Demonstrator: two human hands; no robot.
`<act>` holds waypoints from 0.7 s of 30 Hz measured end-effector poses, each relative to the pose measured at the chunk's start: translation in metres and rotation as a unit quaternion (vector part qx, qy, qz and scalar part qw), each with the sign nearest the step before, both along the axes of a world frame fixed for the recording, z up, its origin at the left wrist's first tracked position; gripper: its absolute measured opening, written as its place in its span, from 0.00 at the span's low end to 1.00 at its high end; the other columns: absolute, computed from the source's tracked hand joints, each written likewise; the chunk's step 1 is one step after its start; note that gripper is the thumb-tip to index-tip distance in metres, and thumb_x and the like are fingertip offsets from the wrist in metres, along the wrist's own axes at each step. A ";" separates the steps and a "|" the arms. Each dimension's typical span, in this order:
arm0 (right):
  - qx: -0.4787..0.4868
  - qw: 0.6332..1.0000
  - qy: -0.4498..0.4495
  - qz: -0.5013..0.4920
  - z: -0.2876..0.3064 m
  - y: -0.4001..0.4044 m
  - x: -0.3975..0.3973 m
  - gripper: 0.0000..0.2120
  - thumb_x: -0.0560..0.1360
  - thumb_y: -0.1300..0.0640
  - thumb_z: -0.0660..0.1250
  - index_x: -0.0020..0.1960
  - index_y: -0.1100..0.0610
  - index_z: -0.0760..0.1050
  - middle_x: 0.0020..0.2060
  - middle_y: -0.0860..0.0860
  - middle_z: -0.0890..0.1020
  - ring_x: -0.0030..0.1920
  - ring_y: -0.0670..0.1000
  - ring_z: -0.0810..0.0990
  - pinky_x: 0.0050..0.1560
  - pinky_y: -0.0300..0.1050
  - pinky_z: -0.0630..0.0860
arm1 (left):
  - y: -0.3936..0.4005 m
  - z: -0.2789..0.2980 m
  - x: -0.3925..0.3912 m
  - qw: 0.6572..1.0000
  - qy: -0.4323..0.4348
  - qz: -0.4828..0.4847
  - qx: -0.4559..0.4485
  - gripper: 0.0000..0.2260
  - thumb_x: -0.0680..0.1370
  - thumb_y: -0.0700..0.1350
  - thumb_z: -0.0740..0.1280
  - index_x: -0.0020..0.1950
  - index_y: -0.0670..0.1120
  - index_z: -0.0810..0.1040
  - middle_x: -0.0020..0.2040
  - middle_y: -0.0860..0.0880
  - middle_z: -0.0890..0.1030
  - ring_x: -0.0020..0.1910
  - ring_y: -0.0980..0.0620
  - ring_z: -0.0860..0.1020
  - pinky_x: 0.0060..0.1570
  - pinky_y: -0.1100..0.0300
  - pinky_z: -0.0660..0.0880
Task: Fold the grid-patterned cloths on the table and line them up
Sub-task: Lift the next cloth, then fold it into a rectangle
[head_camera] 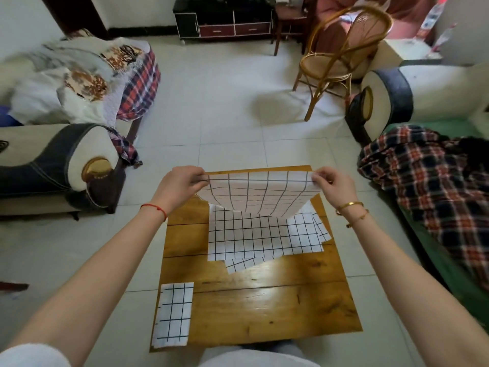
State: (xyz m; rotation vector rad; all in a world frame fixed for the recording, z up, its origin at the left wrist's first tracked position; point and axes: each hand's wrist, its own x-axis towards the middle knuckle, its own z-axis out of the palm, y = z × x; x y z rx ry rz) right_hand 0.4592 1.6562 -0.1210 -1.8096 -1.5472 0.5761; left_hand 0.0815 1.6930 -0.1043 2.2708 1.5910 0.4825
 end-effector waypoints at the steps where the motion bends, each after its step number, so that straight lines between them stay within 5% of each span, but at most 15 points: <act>1: 0.002 1.000 -0.005 0.007 0.004 -0.006 0.004 0.06 0.76 0.55 0.67 0.47 0.56 0.81 0.38 0.48 0.82 0.41 0.46 0.77 0.44 0.39 0.71 | -0.008 0.005 0.002 1.000 -0.015 0.007 -0.003 0.05 0.76 0.47 0.70 0.49 0.47 0.82 0.45 0.54 0.82 0.46 0.55 0.80 0.49 0.55 0.79; 8: 0.007 0.999 0.007 0.033 0.019 -0.036 0.022 0.06 0.76 0.56 0.66 0.47 0.56 0.81 0.39 0.50 0.81 0.39 0.44 0.75 0.39 0.28 0.68 | -0.050 0.027 0.006 0.996 -0.076 0.018 -0.041 0.06 0.74 0.47 0.73 0.49 0.48 0.83 0.43 0.55 0.82 0.46 0.58 0.79 0.48 0.62 0.77; 13: -0.005 0.995 0.064 0.078 0.028 -0.055 0.039 0.03 0.75 0.58 0.67 0.46 0.54 0.80 0.41 0.51 0.83 0.42 0.48 0.79 0.45 0.39 0.76 | -0.074 0.050 0.007 0.992 -0.085 0.010 -0.095 0.06 0.73 0.45 0.73 0.50 0.48 0.84 0.44 0.54 0.83 0.45 0.58 0.79 0.47 0.63 0.76; 17: -0.034 0.989 0.094 0.113 0.036 -0.065 0.054 0.05 0.75 0.57 0.68 0.49 0.55 0.81 0.41 0.54 0.83 0.42 0.51 0.81 0.43 0.38 0.78 | -0.089 0.070 0.008 0.986 -0.103 0.009 -0.130 0.05 0.72 0.43 0.74 0.47 0.48 0.84 0.39 0.52 0.83 0.36 0.59 0.80 0.39 0.66 0.76; 21: -0.041 0.981 0.128 0.139 0.047 -0.068 0.059 0.09 0.75 0.58 0.67 0.52 0.62 0.80 0.43 0.59 0.82 0.40 0.50 0.80 0.38 0.33 0.77 | -0.097 0.081 0.005 0.975 -0.148 0.009 -0.164 0.08 0.72 0.42 0.74 0.50 0.45 0.83 0.41 0.47 0.84 0.38 0.52 0.82 0.38 0.63 0.79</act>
